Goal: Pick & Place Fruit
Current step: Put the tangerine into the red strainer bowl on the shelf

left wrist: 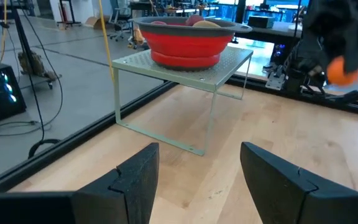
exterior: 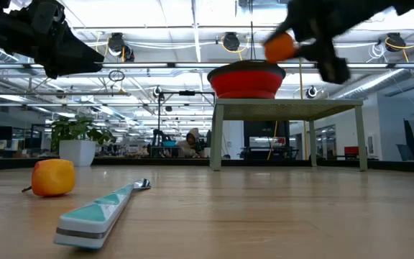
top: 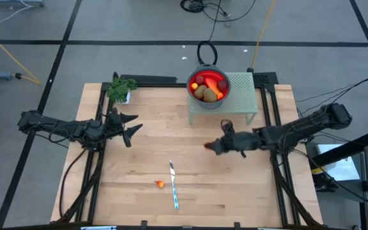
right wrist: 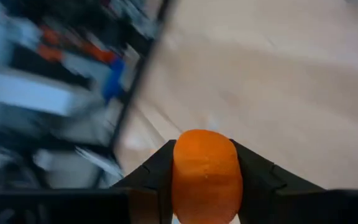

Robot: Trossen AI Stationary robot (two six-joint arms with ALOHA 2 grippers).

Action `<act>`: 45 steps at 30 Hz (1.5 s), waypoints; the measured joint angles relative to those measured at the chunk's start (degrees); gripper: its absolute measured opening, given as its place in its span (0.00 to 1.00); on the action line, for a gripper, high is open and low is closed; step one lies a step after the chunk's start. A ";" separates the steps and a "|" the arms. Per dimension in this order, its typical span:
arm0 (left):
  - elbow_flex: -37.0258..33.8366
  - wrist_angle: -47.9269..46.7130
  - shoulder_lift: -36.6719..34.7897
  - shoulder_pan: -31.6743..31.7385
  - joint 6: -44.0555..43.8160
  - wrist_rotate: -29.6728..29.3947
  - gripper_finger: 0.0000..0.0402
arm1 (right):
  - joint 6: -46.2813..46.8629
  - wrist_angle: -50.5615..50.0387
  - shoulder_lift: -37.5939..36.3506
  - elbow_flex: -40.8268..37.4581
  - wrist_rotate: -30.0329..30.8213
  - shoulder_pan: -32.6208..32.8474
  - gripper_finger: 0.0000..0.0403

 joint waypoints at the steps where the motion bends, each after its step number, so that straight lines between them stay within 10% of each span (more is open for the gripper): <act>1: 0.00 0.01 -0.01 0.00 0.04 0.02 0.56 | -0.95 3.07 0.00 0.00 0.73 -0.94 0.28; 20: -0.01 0.01 0.00 0.00 0.10 0.02 0.56 | -35.14 45.58 0.00 0.02 11.20 -8.67 0.27; 45: -0.01 0.35 0.01 0.00 -0.43 0.04 0.56 | -95.75 43.76 -2.92 0.11 1.76 -19.12 0.30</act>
